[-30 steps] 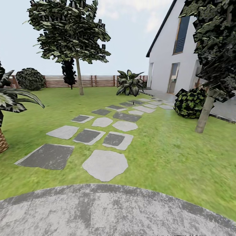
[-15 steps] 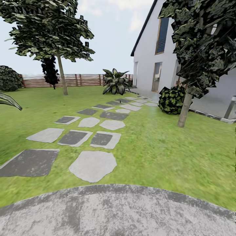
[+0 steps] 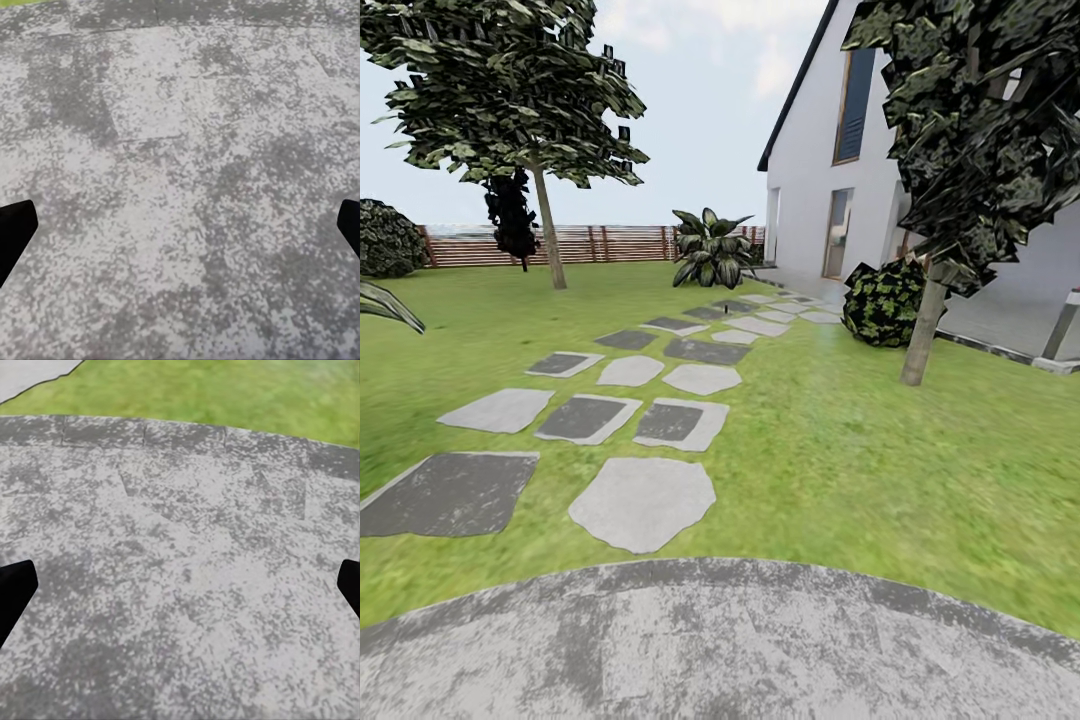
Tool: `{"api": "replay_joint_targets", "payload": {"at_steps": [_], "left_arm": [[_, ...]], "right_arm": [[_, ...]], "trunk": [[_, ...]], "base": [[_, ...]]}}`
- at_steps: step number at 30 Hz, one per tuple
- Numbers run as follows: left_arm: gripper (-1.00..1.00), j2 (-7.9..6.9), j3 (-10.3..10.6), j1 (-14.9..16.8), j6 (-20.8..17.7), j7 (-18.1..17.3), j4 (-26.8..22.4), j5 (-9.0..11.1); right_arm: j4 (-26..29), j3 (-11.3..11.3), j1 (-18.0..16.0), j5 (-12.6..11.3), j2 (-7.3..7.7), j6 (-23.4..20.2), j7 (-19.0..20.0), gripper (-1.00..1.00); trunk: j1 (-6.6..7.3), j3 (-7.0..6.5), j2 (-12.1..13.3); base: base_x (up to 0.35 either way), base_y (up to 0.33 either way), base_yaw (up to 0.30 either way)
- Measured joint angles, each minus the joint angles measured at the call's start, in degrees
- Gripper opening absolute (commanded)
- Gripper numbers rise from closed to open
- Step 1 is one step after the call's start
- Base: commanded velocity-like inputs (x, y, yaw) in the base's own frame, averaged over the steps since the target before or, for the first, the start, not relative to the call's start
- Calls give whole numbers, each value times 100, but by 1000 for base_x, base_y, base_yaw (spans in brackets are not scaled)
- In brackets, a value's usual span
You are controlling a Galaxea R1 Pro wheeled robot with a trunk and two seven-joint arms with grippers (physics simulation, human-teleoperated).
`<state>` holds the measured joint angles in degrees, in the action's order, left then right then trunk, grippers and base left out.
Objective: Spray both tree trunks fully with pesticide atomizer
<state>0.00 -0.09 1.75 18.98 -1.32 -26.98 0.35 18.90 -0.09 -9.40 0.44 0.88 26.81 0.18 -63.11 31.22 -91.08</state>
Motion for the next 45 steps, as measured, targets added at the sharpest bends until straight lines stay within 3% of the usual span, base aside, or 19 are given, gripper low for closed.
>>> {"api": "replay_joint_targets", "payload": {"at_steps": [45], "left_arm": [[100, 0, 0, 0, 0, 0, 6, -3]], "right_arm": [[-9, -9, 0, 9, 0, 0, 0, 100]], "trunk": [[-988, 808, -1805]], "base": [[0, 0, 0]]}}
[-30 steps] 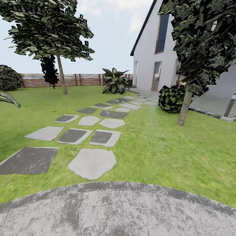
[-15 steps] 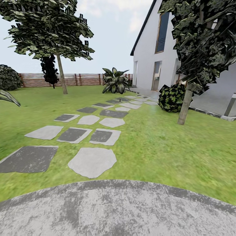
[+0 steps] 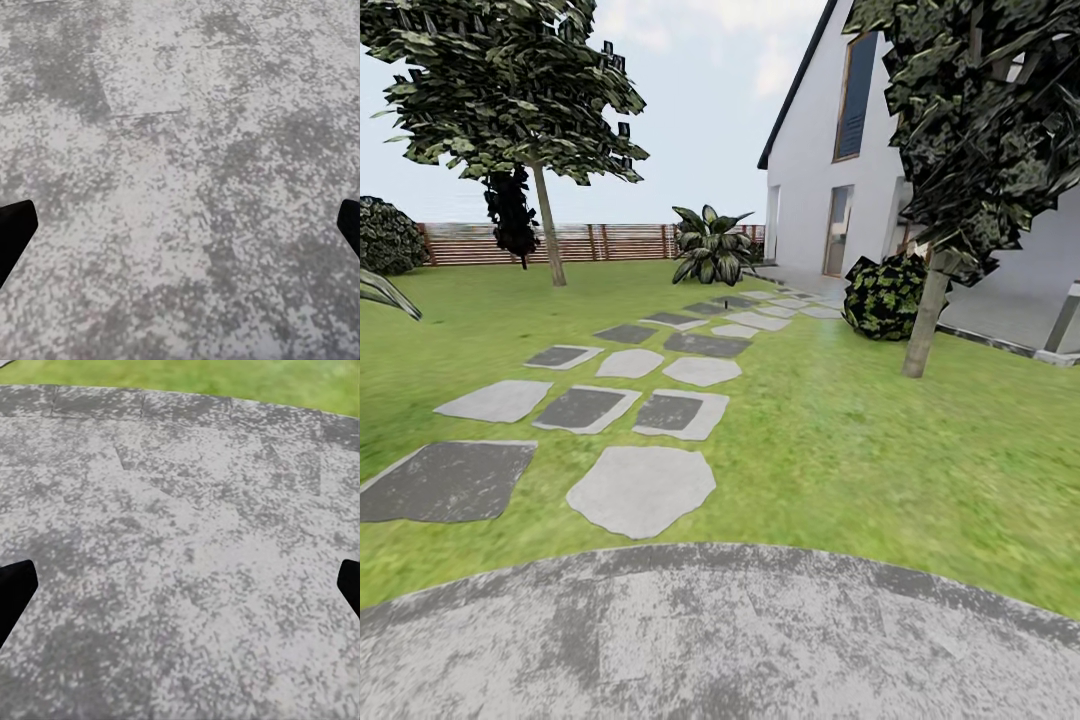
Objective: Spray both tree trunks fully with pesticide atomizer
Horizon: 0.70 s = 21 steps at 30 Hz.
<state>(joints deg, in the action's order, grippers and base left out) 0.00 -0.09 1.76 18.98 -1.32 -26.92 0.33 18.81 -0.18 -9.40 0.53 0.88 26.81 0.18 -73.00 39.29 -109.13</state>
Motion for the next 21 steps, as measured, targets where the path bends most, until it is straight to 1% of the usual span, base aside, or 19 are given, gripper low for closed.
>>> {"api": "replay_joint_targets", "payload": {"at_steps": [15, 20, 21], "left_arm": [[100, -9, 0, 0, 0, 0, 1, 3], [100, -9, 0, 0, 0, 0, 1, 3], [100, -7, 0, 0, 0, 0, 0, 3]], "right_arm": [[0, 0, 0, 0, 0, 0, 0, 100], [0, 0, 0, 0, -14, 0, 0, 100], [0, 0, 0, 0, -15, 0, 0, 100]], "trunk": [[-329, 271, -602], [-439, 394, -802], [-440, 403, -804]], "base": [[0, 0, 0], [0, 0, 0], [0, 0, 0]]}}
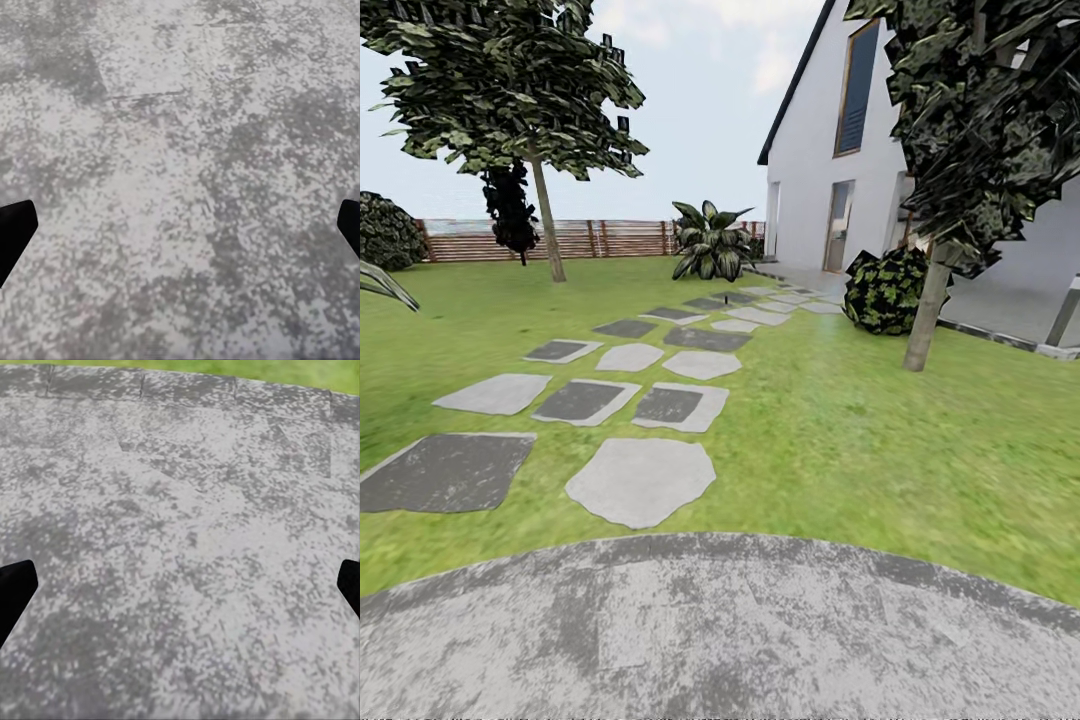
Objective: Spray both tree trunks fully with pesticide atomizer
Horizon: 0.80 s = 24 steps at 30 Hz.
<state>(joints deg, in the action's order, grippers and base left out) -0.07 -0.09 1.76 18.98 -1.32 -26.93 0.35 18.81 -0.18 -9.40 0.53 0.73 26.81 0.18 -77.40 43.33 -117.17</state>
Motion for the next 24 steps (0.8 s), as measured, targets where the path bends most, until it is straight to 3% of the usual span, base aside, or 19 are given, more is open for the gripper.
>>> {"api": "replay_joint_targets", "payload": {"at_steps": [14, 24], "left_arm": [[100, 7, 0, -1, 13, 0, -6, -10], [100, -1, 0, 0, 17, 0, -6, -4]], "right_arm": [[0, 0, 0, 0, -4, 0, 0, 100], [0, 0, 0, 0, -6, 0, 0, 100]], "trunk": [[0, 126, 0], [0, 217, 0]], "base": [[8, 0, 0], [280, 0, 0]]}}
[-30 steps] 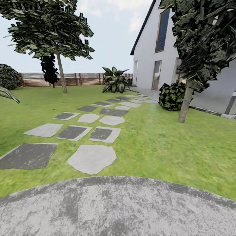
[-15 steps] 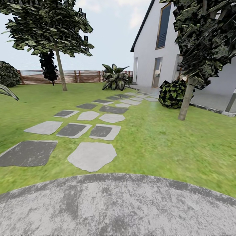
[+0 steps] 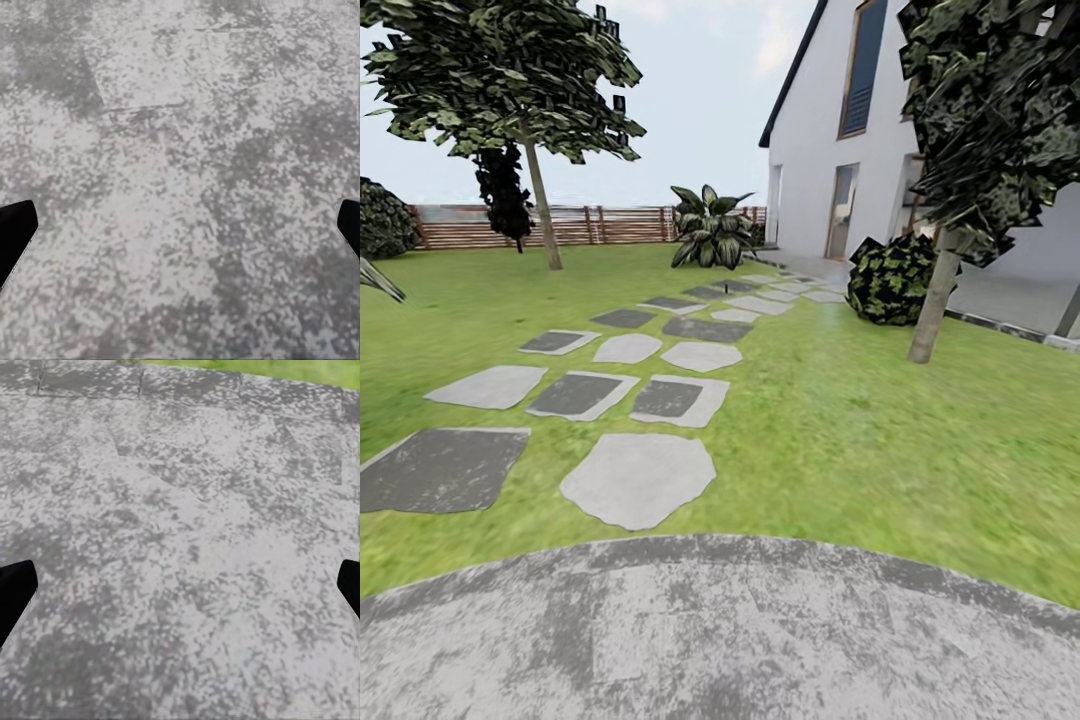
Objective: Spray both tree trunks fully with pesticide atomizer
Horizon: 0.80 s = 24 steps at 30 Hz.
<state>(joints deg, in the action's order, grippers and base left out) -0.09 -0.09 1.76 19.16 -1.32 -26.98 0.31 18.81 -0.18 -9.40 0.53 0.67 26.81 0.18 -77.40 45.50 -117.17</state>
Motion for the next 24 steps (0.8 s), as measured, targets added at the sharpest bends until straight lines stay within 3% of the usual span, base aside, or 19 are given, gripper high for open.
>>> {"api": "replay_joint_targets", "payload": {"at_steps": [24], "left_arm": [[100, -7, -1, 0, -2, 0, 5, -5]], "right_arm": [[0, 0, 0, 0, -3, 0, 0, 100]], "trunk": [[0, 218, 0]], "base": [[337, 0, 0]]}}
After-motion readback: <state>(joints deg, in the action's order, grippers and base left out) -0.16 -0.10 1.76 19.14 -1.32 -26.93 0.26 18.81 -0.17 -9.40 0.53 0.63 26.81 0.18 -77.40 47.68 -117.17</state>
